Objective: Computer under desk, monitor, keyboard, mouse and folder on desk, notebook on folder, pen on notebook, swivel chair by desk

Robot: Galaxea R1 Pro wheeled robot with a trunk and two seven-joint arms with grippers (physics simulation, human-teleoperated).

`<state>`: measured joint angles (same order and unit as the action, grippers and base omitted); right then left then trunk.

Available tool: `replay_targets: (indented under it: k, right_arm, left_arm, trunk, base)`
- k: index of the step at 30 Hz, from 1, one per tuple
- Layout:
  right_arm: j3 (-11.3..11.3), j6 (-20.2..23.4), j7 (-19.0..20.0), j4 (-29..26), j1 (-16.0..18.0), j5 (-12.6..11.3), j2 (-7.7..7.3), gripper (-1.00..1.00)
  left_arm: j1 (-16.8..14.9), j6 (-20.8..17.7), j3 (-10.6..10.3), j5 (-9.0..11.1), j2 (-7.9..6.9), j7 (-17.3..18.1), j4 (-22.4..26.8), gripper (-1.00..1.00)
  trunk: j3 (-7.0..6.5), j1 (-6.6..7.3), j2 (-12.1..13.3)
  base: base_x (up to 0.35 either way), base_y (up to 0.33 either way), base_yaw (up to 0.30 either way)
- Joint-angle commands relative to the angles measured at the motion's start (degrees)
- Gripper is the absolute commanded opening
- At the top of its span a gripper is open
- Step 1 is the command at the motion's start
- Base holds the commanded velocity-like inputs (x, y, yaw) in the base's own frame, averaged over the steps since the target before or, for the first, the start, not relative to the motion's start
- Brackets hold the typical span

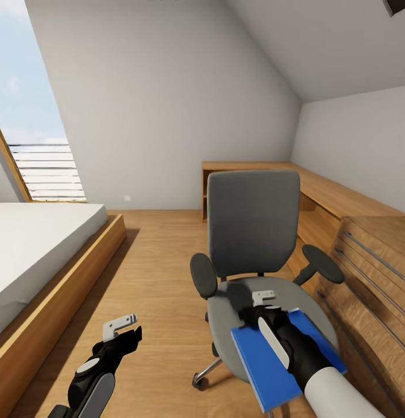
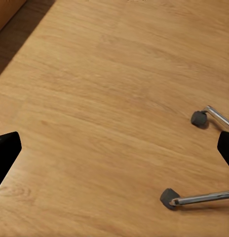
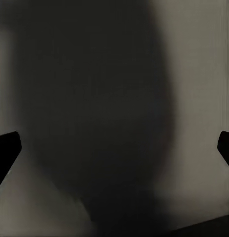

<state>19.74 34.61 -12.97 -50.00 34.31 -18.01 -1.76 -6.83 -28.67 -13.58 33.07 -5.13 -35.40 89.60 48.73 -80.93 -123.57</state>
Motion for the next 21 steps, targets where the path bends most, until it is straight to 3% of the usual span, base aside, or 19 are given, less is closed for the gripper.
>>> replay_targets:
  k: [1,21]
  right_arm:
    - [0.3,0.1,-0.6,-0.2,0.0,-0.6,-0.08,1.0]
    - [0.1,-0.7,-0.5,-6.2,0.0,-0.7,-0.37,1.0]
  left_arm:
    - [0.0,-0.1,-0.1,0.5,-0.04,-0.6,0.1,1.0]
    - [0.0,-0.1,-0.1,0.5,0.02,-0.6,0.1,1.0]
  trunk:
    - [-0.13,0.23,0.4]
    - [-3.72,4.63,8.4]
  base:
    - [0.0,0.0,0.0]
    - [0.0,0.0,0.0]
